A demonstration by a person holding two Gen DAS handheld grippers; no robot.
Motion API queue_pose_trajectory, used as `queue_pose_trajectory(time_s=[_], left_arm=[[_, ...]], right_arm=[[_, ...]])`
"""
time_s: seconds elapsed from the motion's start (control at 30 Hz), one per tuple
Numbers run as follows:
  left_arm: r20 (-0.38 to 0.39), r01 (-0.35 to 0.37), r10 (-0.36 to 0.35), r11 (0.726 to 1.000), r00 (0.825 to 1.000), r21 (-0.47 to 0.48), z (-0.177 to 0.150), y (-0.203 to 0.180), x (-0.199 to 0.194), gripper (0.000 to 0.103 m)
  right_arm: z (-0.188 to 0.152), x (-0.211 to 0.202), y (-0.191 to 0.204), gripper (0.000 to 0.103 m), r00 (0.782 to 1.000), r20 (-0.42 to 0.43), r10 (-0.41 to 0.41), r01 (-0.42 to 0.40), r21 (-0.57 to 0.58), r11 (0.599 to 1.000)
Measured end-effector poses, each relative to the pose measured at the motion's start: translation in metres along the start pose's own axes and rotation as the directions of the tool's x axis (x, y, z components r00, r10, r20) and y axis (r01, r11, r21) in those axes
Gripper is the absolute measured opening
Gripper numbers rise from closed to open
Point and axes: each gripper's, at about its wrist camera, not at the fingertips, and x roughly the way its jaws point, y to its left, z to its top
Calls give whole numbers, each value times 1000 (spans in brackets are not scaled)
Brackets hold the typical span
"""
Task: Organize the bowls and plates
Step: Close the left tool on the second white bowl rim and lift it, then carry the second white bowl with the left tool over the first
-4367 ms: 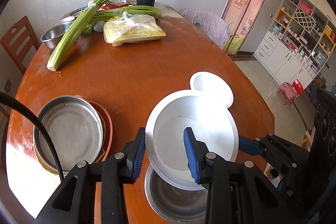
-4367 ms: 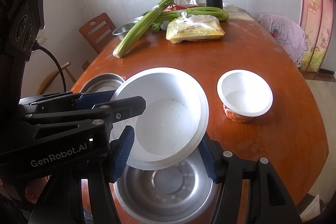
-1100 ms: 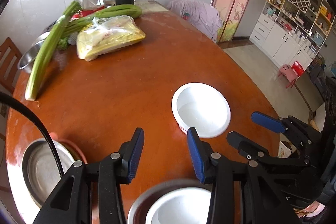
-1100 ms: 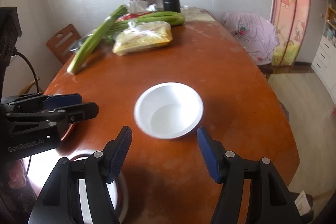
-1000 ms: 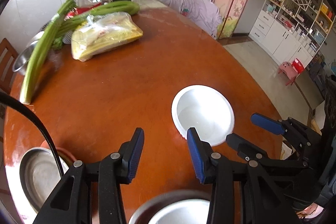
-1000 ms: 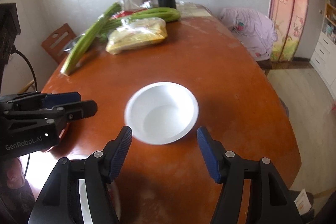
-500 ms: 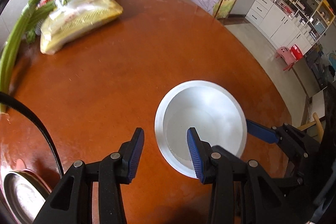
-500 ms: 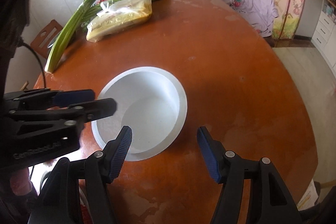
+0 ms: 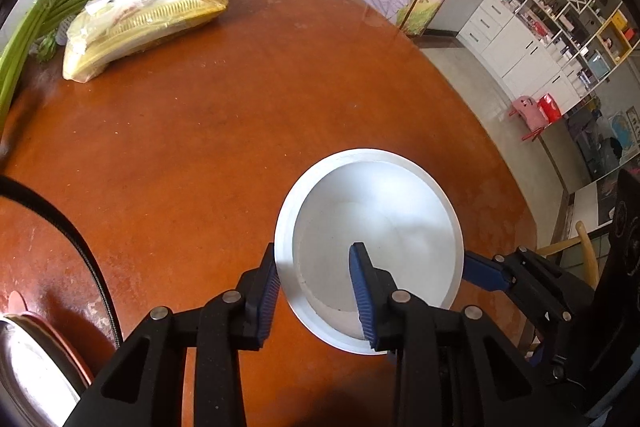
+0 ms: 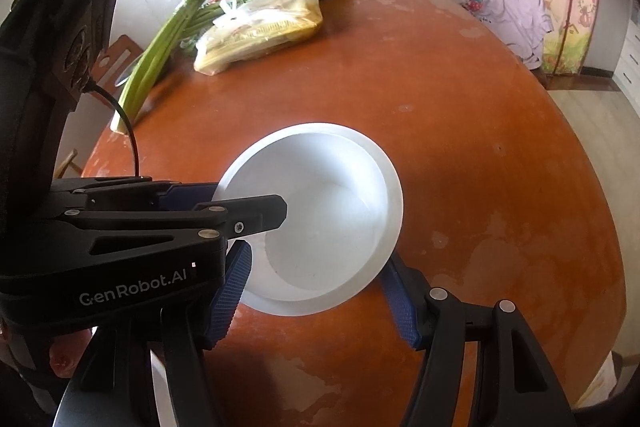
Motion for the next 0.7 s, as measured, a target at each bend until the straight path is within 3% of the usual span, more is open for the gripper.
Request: queue_pose_trajectory(time_s=[0.7], left_arm=[[182,-15,16,1000,983,-7,-60,-3,-107,35]], right_arm=[[-24,-73,67,67,992,124,27,-13,-117,993]])
